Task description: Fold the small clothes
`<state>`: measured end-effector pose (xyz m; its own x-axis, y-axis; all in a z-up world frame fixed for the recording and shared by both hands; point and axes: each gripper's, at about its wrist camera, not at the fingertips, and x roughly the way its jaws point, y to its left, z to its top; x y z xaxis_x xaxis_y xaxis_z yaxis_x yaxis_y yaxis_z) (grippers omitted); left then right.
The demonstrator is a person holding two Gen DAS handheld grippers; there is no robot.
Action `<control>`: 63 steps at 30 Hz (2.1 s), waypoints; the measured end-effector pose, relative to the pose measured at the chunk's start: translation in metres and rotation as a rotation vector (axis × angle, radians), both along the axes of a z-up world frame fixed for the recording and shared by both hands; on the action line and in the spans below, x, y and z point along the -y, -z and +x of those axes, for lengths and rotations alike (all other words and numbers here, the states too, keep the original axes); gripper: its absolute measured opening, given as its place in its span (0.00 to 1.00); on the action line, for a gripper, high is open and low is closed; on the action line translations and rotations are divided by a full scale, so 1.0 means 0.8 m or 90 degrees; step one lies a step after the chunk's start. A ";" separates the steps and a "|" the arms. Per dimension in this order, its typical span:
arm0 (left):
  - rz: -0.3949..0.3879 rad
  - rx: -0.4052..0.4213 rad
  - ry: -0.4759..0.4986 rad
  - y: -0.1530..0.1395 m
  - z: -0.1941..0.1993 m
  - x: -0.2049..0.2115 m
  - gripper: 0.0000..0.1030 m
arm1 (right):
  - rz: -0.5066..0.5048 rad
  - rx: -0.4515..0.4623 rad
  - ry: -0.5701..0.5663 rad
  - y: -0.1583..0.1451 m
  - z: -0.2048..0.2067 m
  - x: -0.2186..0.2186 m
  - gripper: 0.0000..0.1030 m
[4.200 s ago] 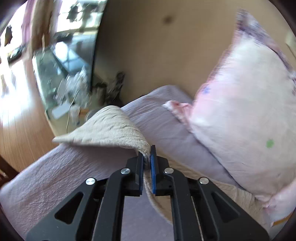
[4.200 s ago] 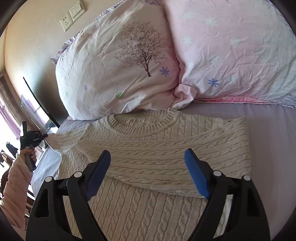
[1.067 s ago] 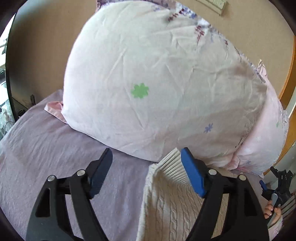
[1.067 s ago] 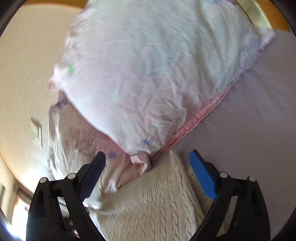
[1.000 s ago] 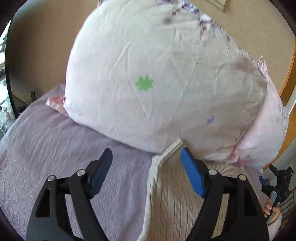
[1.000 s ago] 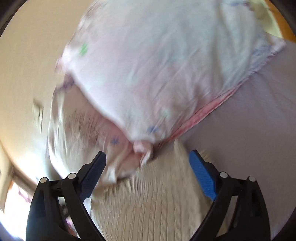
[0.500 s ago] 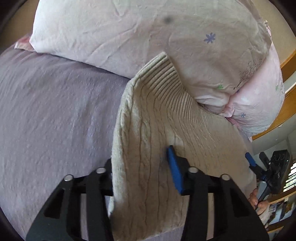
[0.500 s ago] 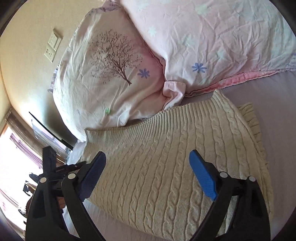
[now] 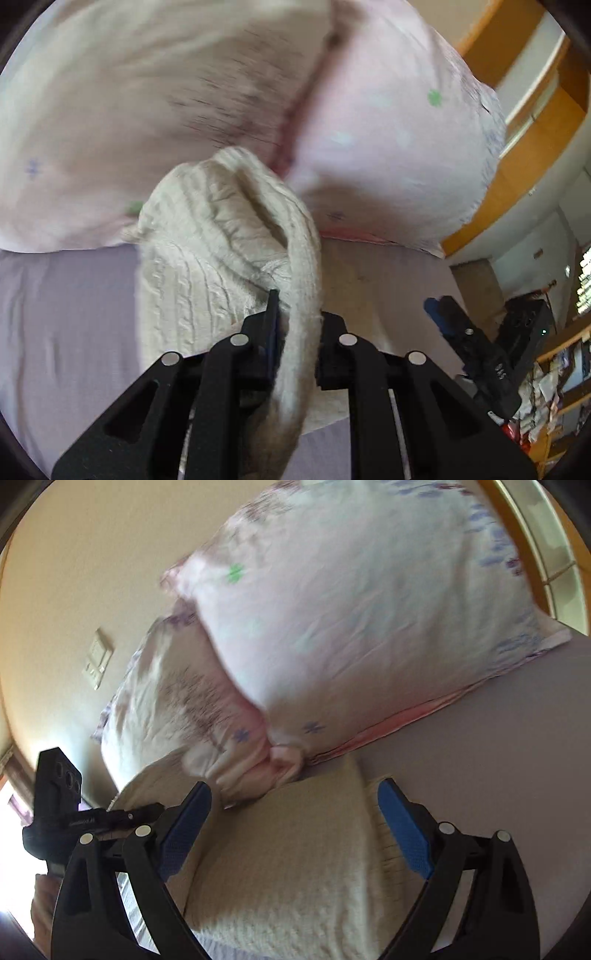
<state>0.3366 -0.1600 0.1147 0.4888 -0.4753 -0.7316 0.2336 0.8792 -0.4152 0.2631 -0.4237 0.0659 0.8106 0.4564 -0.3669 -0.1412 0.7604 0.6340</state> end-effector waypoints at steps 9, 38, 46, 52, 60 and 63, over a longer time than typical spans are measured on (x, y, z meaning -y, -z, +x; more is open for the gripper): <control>-0.132 0.046 0.110 0.008 -0.009 0.081 0.32 | 0.064 -0.062 0.005 0.031 0.019 0.059 0.90; -0.005 0.056 -0.006 0.045 -0.066 -0.103 0.64 | -0.117 -0.182 -0.078 0.050 0.047 -0.028 0.32; 0.002 -0.006 0.002 0.085 -0.025 -0.066 0.74 | -0.041 -0.233 -0.093 0.061 0.038 -0.012 0.80; -0.034 -0.048 0.025 0.119 -0.018 -0.044 0.77 | 0.059 -0.266 -0.149 0.088 0.037 -0.001 0.57; -0.108 -0.056 0.013 0.125 -0.039 -0.093 0.40 | 0.188 -0.220 -0.237 0.089 0.016 -0.030 0.33; -0.111 0.010 -0.001 0.088 -0.071 -0.148 0.40 | 0.155 -0.180 -0.296 0.065 0.006 -0.081 0.32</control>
